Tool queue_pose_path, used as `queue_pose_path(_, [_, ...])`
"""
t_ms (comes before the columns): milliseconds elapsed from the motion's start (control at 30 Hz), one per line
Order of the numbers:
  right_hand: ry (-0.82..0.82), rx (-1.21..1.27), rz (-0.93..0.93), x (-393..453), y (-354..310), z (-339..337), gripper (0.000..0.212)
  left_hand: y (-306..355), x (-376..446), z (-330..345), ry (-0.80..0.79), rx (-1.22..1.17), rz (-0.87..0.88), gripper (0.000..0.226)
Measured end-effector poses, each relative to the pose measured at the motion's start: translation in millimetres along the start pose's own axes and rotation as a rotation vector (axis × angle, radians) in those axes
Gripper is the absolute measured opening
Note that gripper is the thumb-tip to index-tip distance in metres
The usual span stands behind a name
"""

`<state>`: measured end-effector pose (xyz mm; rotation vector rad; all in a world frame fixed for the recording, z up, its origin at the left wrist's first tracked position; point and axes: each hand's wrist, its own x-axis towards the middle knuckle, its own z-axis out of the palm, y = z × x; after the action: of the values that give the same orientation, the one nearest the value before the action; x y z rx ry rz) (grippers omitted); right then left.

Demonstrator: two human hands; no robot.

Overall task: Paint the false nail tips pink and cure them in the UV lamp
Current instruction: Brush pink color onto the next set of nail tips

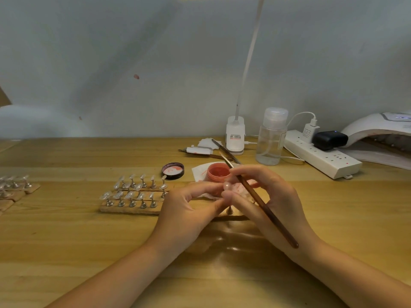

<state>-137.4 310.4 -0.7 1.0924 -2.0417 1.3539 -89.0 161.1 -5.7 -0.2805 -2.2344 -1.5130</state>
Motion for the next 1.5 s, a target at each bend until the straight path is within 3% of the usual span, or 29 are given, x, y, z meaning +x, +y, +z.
queue_pose_path(200, [0.124, 0.093, 0.14, 18.0, 4.3, -30.6, 0.031, -1.0, 1.2, 1.6, -0.037, 0.125, -0.011, 0.045])
queue_pose_path(333, [-0.017, -0.013, 0.166, 4.4, 14.9, -47.6, 0.032, -6.9, 0.7, 2.3, -0.082, 0.224, -0.032, 0.049])
queue_pose_path(667, [-0.142, -0.005, 0.234, -16.1, 28.6, -51.0, 0.033, -14.6, 0.3, 2.9, -0.122, 0.306, -0.063, 0.041])
queue_pose_path(1233, [-0.156, -0.05, 0.241, -18.4, 31.4, -53.6, 0.041, -15.4, 1.1, 1.7, -0.134, 0.324, -0.09, 0.038])
queue_pose_path(1333, [-0.135, -0.14, 0.228, -19.3, 32.9, -60.4, 0.039, -14.0, 0.8, 2.0, -0.122, 0.312, -0.102, 0.036])
queue_pose_path(1500, [-0.361, -0.438, 0.208, -22.3, 40.9, -66.3, 0.047, -12.8, -0.6, 2.5, -0.062, 0.255, -0.082, 0.032])
